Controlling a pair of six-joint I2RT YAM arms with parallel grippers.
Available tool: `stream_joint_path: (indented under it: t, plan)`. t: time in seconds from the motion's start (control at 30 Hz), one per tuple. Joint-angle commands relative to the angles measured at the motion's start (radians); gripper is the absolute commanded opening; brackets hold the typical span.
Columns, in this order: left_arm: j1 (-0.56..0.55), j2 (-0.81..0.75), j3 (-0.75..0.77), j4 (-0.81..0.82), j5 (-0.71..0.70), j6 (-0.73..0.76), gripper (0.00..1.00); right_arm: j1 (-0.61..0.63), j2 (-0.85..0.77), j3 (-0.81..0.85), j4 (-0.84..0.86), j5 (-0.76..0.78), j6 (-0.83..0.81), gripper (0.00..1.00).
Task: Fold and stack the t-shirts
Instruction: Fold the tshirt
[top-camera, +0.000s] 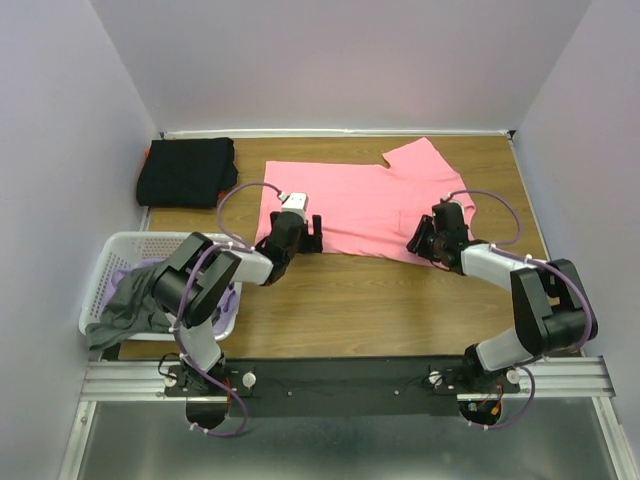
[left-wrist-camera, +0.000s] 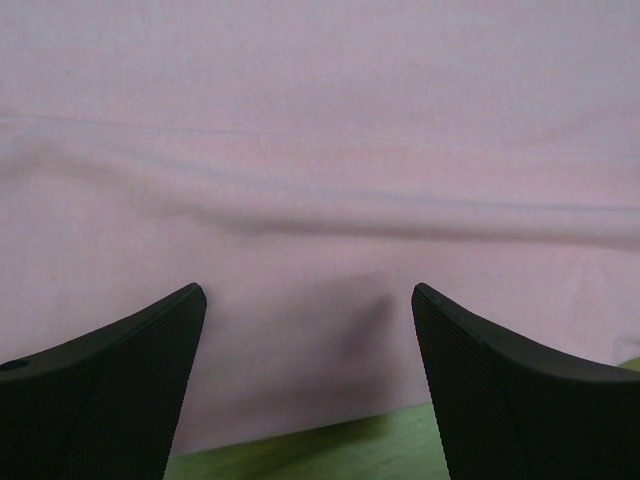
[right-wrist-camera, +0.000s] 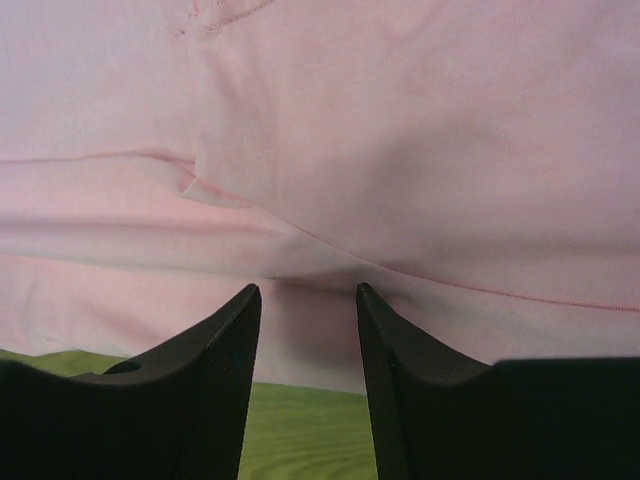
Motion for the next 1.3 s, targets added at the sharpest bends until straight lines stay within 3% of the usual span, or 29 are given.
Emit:
stream_joint_path:
  t: [0.0, 0.13, 0.33, 0.63, 0.87, 1.03, 1.27]
  plan:
    - [-0.052, -0.055, -0.109, -0.037, -0.071, -0.073, 0.92, 0.005, -0.043, -0.097, -0.161, 0.03, 0.054, 0.51]
    - [-0.081, -0.107, -0.194, -0.028, -0.092, -0.11, 0.92, 0.005, -0.149, -0.151, -0.198, 0.03, 0.069, 0.52]
    - [-0.221, -0.162, -0.231, -0.043, -0.134, -0.17, 0.92, 0.005, -0.325, -0.217, -0.238, -0.014, 0.092, 0.52]
    - [-0.275, -0.294, -0.163, -0.207, -0.189, -0.167, 0.92, 0.005, -0.388, -0.07, -0.34, 0.01, 0.008, 0.52]
    - [-0.273, -0.35, -0.019, -0.305, -0.244, -0.102, 0.95, 0.005, -0.267, 0.106, -0.345, 0.039, -0.069, 0.52]
    - [-0.273, -0.217, 0.093, -0.275, -0.19, -0.055, 0.96, 0.005, -0.089, 0.2, -0.316, 0.041, -0.094, 0.52]
    - [-0.275, -0.069, 0.119, -0.178, -0.078, -0.061, 0.96, 0.006, 0.052, 0.186, -0.268, 0.039, -0.081, 0.52]
